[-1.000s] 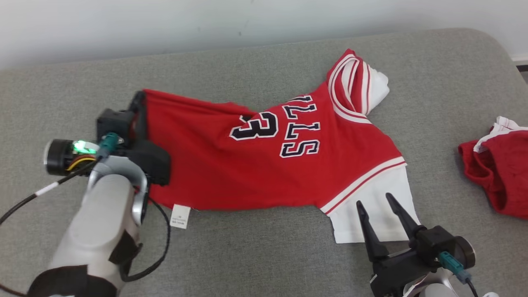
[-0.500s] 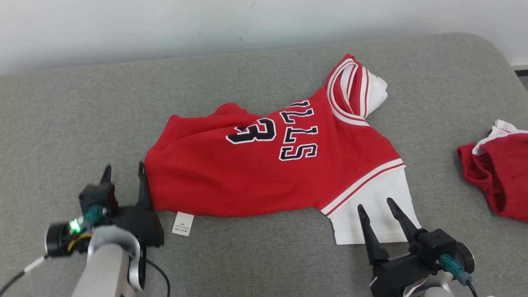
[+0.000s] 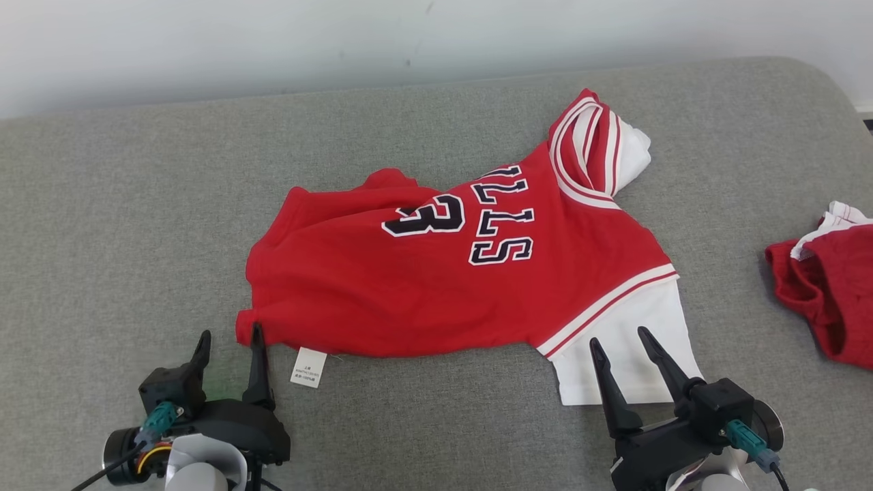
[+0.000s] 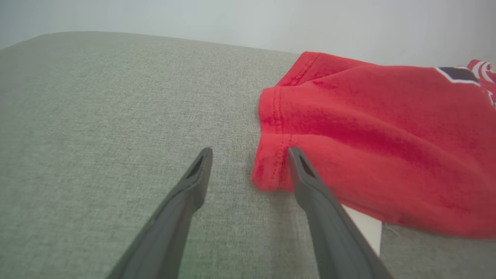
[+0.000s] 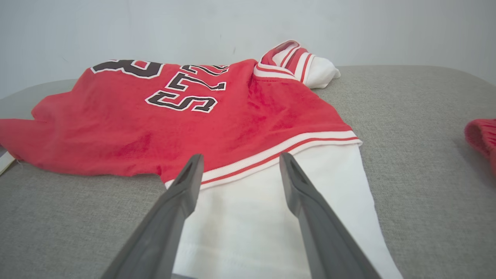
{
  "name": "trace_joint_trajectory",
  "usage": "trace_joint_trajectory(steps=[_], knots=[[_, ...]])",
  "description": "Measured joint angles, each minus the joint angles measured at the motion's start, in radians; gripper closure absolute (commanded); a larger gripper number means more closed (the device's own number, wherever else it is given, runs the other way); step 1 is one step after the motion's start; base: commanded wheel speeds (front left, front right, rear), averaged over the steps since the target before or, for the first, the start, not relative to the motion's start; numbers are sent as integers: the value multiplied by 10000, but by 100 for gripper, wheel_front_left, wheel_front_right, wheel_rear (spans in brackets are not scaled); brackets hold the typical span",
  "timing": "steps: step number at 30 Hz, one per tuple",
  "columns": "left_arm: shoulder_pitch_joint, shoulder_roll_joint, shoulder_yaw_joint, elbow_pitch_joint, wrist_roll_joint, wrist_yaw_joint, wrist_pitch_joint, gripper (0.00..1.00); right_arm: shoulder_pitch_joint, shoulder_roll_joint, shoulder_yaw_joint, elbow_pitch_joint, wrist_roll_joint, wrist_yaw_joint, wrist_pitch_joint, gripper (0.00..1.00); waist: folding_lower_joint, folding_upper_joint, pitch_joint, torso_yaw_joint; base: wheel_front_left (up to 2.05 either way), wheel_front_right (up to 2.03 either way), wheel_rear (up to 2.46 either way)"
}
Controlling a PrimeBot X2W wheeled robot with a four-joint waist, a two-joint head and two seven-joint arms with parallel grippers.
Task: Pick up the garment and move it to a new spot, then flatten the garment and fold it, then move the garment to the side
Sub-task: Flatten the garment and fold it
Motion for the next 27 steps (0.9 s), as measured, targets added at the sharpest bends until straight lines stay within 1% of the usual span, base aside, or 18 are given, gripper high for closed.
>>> trace_joint_trajectory(steps=[7,8,9,10,16,20,27], knots=[[-93,-52,92,190,0,-290,0,0,-13,-25,48,23,12,0,0,0,1,0,37,-124,0,0,0],[-102,-52,79,196,2,-330,0,41,-22,-23,52,23,12,0,0,0,0,0,36,-147,0,0,0],[-102,-52,58,194,-12,-389,0,95,-29,-23,52,23,12,-2,0,0,1,0,31,-166,0,0,0],[-104,-61,23,194,-48,-453,2,100,-31,-15,35,23,12,0,0,0,1,0,20,-175,0,0,0],[20,-65,-111,-150,-184,-570,0,100,99,44,-121,107,15,-2,0,0,2,0,-212,-33,0,0,0],[640,-63,-240,-999,-23,-669,0,100,272,169,-128,203,27,0,0,0,1,0,-555,250,0,0,0],[1751,-71,-888,-1632,-12,-815,0,100,591,351,-286,349,31,0,0,0,1,0,-1014,865,0,0,0]])
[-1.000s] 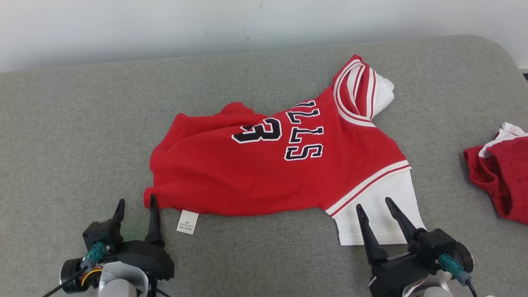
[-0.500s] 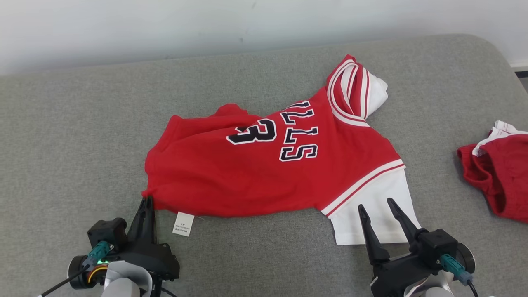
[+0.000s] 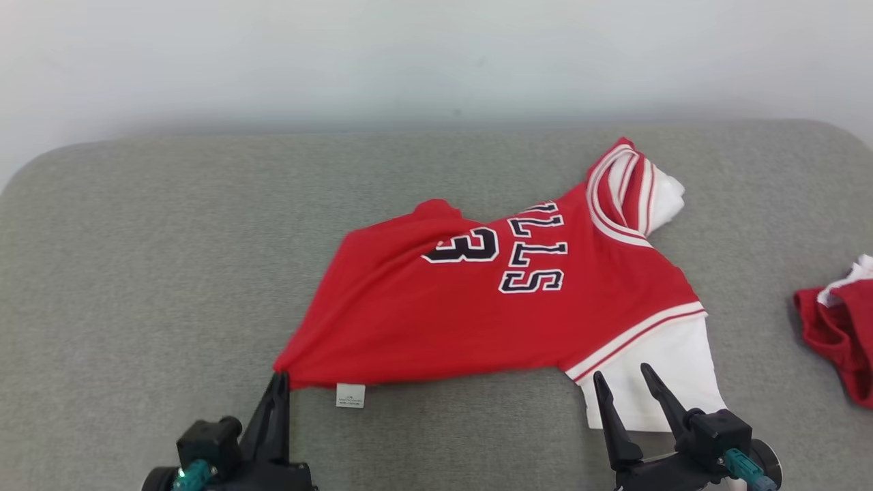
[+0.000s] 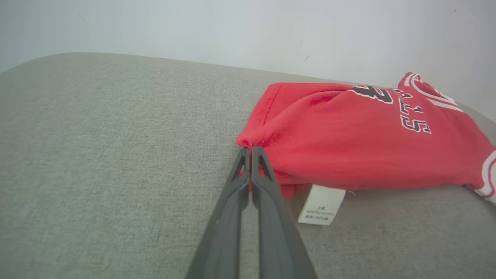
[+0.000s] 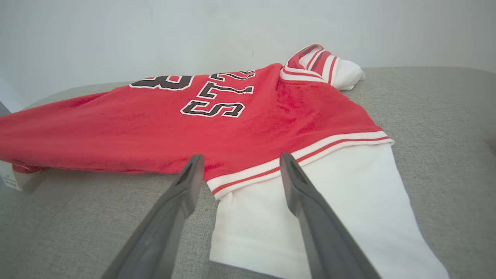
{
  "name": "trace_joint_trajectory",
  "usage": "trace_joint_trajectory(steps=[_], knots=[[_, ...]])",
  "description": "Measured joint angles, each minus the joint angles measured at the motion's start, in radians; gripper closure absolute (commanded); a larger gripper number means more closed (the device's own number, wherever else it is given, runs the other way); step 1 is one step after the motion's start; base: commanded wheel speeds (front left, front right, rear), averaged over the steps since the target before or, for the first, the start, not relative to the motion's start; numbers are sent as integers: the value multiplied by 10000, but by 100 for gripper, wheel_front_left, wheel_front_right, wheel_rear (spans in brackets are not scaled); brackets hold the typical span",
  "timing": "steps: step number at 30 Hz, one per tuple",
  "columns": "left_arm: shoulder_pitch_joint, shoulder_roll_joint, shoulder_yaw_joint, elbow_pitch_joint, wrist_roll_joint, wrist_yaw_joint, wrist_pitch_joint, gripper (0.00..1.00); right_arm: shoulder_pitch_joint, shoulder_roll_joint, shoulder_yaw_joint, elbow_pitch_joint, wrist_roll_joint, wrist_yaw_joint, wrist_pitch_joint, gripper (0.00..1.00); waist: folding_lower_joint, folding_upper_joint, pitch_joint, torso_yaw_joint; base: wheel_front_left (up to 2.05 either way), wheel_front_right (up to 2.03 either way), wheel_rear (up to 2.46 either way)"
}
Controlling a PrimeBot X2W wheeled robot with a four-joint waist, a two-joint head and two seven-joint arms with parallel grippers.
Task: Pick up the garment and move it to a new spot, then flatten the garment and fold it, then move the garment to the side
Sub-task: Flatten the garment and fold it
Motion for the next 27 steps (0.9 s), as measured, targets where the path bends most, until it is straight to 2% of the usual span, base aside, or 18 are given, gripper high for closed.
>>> trace_joint_trajectory(steps=[6,11,16,25,26,27], knots=[[386,0,-240,-226,-48,2,0,100,-2,81,-23,-67,-8,0,0,0,0,0,-93,384,0,0,0],[305,0,-293,128,-67,96,2,100,-186,44,107,-98,-8,0,0,0,0,-1,110,409,0,0,0],[-151,-6,-127,708,19,268,2,100,-367,-21,161,-134,-6,-2,0,0,1,0,312,42,0,0,0],[-628,6,926,1488,286,813,0,98,-417,-46,38,-100,10,0,0,0,1,0,468,-864,0,0,0],[-627,8,1034,1522,353,874,0,63,-400,-42,12,-100,10,-2,0,0,1,0,452,-945,0,0,0],[-626,8,1139,1509,395,899,0,22,-372,-33,-19,-105,10,0,0,0,1,0,425,-1014,0,0,0]])
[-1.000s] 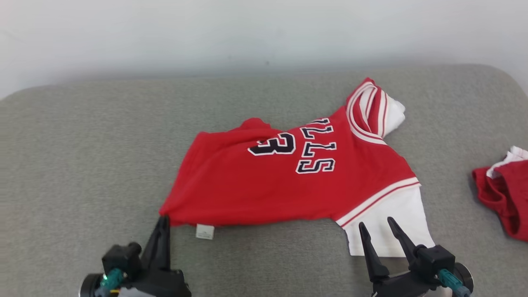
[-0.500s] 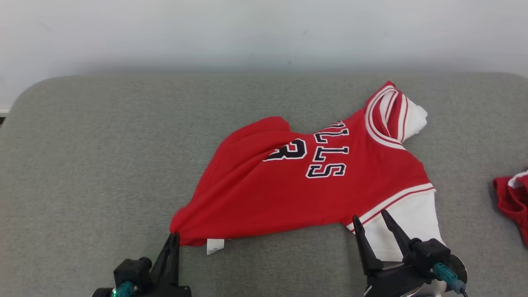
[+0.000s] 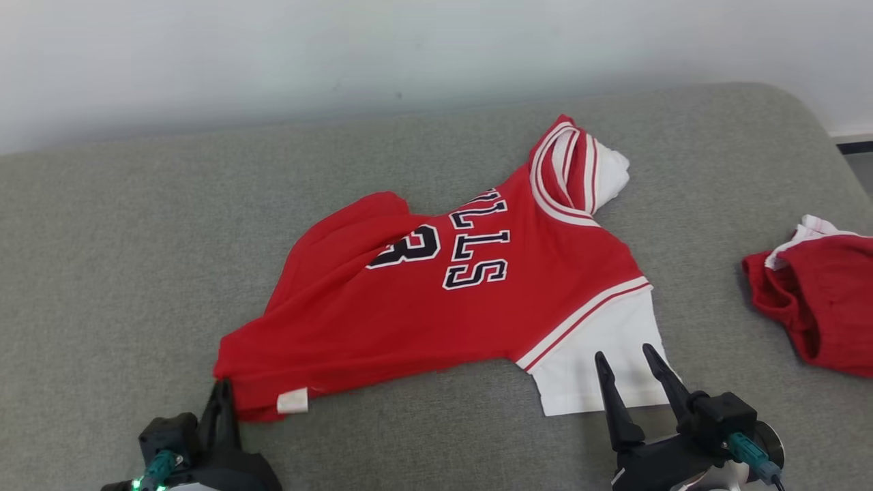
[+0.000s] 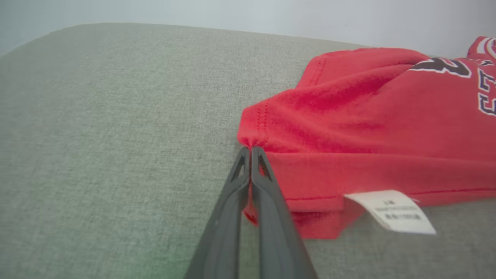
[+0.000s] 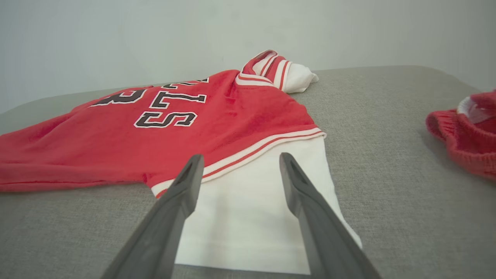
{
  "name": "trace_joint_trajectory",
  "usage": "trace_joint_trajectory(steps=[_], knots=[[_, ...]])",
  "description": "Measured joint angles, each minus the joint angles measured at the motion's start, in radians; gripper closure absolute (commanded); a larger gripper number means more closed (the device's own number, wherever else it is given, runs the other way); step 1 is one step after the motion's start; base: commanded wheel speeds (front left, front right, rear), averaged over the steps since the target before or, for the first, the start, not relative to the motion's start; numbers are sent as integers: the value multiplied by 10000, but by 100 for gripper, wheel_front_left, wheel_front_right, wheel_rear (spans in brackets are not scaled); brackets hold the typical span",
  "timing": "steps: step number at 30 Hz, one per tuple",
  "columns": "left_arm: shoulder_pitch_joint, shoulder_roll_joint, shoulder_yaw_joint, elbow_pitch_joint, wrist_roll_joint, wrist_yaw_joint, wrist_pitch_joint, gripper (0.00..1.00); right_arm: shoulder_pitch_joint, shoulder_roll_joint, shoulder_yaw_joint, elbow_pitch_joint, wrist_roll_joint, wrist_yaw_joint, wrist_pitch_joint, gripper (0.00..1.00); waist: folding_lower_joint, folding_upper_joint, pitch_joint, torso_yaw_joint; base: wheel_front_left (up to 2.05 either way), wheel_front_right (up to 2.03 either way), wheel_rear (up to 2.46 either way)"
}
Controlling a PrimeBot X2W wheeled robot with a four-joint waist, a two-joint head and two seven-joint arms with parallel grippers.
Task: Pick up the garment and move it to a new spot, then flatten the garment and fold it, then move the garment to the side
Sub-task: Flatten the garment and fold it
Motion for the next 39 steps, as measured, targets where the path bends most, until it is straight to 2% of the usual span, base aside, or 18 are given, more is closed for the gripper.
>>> trace_joint_trajectory(steps=[1,7,18,28,39], knots=[[5,4,105,-42,79,82,0,0,39,17,-59,-15,-4,-2,0,0,0,0,-45,-51,0,0,0],[534,33,520,-568,591,339,0,0,271,211,-516,-132,-203,0,0,0,-1,0,-452,-124,0,0,0],[2092,10,583,-2253,1432,347,0,0,803,673,-1323,-640,-901,0,0,0,-1,-1,-1233,178,0,0,0],[2975,4,535,-2903,1582,230,0,0,1106,786,-1457,-650,-1145,0,0,0,-1,-1,-1617,368,0,0,0],[3098,4,295,-3101,1381,100,0,0,1184,796,-1356,-489,-1018,-2,0,0,0,-1,-1509,339,0,0,0]])
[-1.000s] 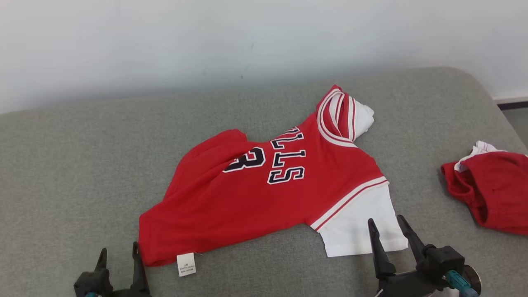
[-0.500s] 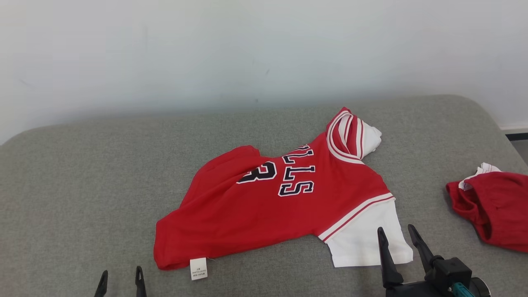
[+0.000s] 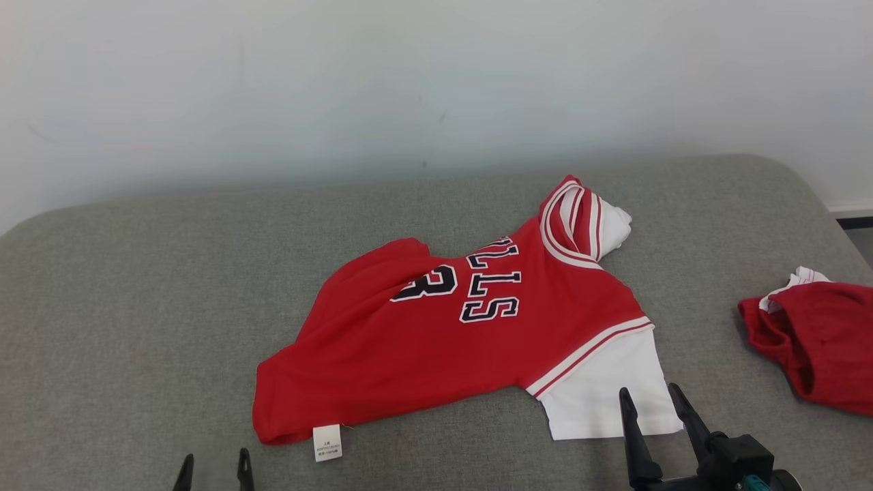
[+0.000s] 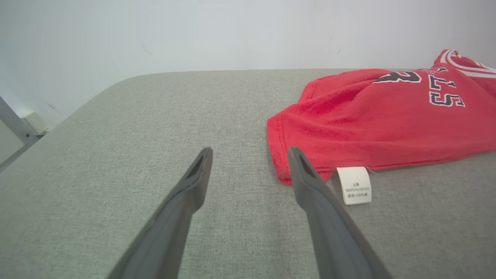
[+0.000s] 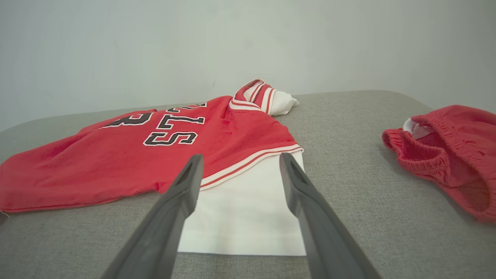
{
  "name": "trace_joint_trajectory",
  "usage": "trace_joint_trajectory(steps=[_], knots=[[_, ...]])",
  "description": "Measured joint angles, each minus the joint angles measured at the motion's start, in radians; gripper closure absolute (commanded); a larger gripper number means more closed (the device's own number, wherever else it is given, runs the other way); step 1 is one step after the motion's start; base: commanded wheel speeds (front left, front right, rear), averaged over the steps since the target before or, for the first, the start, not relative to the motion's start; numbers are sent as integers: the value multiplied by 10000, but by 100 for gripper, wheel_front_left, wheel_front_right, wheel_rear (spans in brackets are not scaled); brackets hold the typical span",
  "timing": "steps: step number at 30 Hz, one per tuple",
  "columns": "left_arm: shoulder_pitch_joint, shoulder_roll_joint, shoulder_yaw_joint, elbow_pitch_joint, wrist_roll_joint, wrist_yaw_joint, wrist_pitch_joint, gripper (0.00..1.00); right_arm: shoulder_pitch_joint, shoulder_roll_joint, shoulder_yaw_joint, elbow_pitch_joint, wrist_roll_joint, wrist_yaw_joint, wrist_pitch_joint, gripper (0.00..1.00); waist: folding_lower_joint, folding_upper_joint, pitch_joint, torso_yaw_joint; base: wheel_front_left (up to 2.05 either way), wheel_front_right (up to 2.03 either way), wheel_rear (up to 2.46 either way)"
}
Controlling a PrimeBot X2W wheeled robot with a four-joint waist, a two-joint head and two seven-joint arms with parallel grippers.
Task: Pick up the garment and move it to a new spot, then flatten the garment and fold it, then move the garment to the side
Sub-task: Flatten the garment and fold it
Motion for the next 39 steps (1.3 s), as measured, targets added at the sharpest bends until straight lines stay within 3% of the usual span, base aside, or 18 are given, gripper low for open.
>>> trace_joint_trajectory(steps=[5,13,16,24,26,28,29,32,37,38,39], knots=[[-112,-2,-347,299,-456,-213,2,0,-32,0,-4,125,15,2,0,0,0,0,256,-45,0,0,0],[-848,-6,-725,508,-828,-192,0,0,-440,2,-119,125,-79,2,0,0,1,1,1020,-139,0,0,0],[-1079,-10,-734,719,-1066,-36,0,0,-626,2,-140,119,-92,2,0,0,2,1,1396,-206,0,0,0],[-1275,-12,-558,928,-1595,-115,0,0,-755,0,-278,100,-71,0,0,0,1,1,1791,-331,0,0,0],[-1306,-10,-518,934,-1676,-115,0,10,-763,2,-303,102,-71,2,0,0,1,1,1838,-327,0,0,0],[-1340,-10,-508,965,-1716,-113,0,31,-777,2,-314,102,-71,2,0,0,1,1,1860,-322,0,0,0],[-1376,-13,-495,1014,-1770,-109,0,31,-793,2,-324,102,-73,2,0,0,1,1,1882,-318,0,0,0],[-1451,-8,-414,1060,-1795,-115,0,6,-814,2,-328,79,-73,2,0,0,1,1,1945,-312,0,0,0],[-1531,-10,-418,1216,-1860,-130,0,3,-853,2,-341,71,-79,2,0,0,1,1,2035,-316,0,0,0],[-1551,-12,-435,1277,-1870,-132,0,6,-871,2,-339,77,-88,0,0,0,1,1,2054,-324,0,0,0],[-1590,-12,-441,1335,-1881,-134,0,18,-892,2,-345,79,-88,2,0,0,1,2,2073,-333,0,0,0]])
